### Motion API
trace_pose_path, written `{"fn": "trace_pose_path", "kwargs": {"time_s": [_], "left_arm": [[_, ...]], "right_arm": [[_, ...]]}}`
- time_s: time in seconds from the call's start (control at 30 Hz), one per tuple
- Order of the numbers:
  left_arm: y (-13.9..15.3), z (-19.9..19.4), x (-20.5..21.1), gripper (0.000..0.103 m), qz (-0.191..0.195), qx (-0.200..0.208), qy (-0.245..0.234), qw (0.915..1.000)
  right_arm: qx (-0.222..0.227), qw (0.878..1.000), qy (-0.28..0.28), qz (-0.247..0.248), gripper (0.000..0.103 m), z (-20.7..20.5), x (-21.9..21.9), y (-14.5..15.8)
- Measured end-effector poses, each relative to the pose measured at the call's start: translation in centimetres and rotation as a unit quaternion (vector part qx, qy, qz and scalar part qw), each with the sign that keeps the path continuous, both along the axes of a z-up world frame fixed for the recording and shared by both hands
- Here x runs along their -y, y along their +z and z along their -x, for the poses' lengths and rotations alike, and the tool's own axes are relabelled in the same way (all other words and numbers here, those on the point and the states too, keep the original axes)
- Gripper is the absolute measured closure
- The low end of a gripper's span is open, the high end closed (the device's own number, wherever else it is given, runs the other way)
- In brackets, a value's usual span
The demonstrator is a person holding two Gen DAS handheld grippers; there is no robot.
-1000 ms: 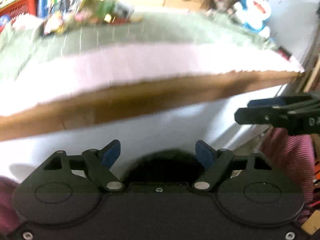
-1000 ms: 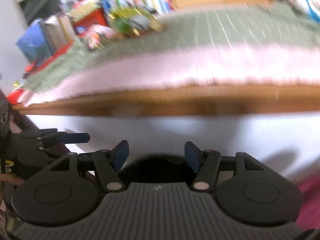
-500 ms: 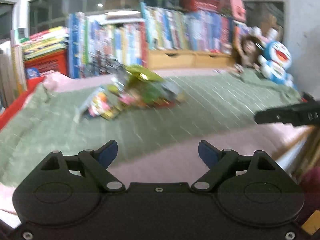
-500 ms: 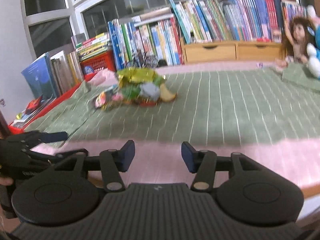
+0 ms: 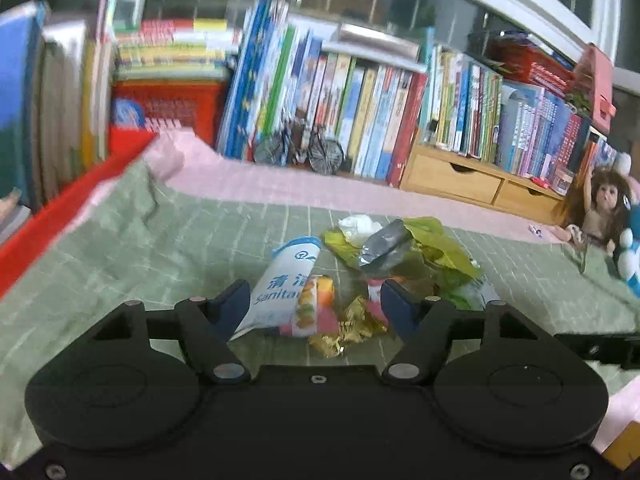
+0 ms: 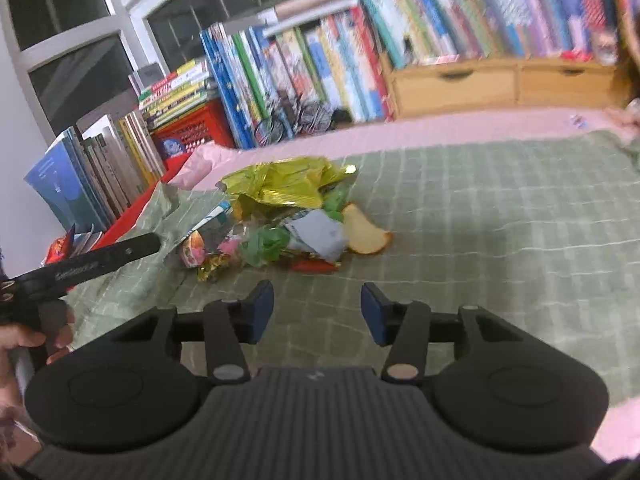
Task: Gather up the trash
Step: 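Grasp the white-blue tube pack with the left gripper while the right gripper grasps the green wrapper and white paper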
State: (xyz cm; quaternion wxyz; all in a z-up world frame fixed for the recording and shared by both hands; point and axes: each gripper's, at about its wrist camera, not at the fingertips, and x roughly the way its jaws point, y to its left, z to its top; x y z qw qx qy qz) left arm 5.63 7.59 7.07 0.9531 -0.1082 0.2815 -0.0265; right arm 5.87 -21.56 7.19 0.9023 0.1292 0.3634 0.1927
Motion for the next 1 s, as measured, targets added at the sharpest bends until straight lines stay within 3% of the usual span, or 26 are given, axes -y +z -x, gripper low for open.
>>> {"fn": "trace_pose_path", "kwargs": {"time_s": [0.13, 0.37, 0.6, 0.7, 0.77, 0.83, 0.93, 1.0], "left_arm": [[-0.1, -4.1, -1.1, 0.034, 0.022, -0.027, 0.005, 0.9994], [-1.5, -8.9, -1.5, 0.033, 0.04, -0.073, 0.005, 0.9965], [-3.3, -10.5, -1.8, 0.031, 0.029, -0.094, 0.025, 0.9948], [-4.2, -10.8, -2.1, 0.027, 0.042, -0.116, 0.012, 0.9923], [-4.8, -10.9, -2.1, 0.037, 0.052, -0.133, 0.008, 0.9897], [-4.6, -10.6, -2.0, 0.058, 0.04, -0.127, 0.014, 0.991], [-4.0, -10.2, -2.3, 0.06, 0.067, -0.125, 0.018, 0.9898], [-3.4, -9.9, -2.3, 0.06, 0.063, -0.117, 0.015, 0.991]], "right_arm": [[-0.035, 0.999, -0.02, -0.029, 0.047, -2.9, -0.9, -0.4], [-0.089, 0.991, -0.062, -0.079, 0.034, -6.9, -1.9, -1.7], [-0.112, 0.988, -0.073, -0.076, 0.033, -8.6, -2.9, -3.6], [-0.126, 0.986, -0.066, -0.082, 0.034, -9.1, -3.1, -4.5], [-0.125, 0.987, -0.063, -0.084, 0.043, -9.0, -3.0, -4.4], [-0.116, 0.988, -0.059, -0.077, 0.044, -8.6, -3.1, -4.0], [-0.099, 0.992, -0.05, -0.063, 0.044, -7.7, -3.1, -3.2], [-0.088, 0.994, -0.041, -0.05, 0.044, -7.0, -3.1, -2.7]]}}
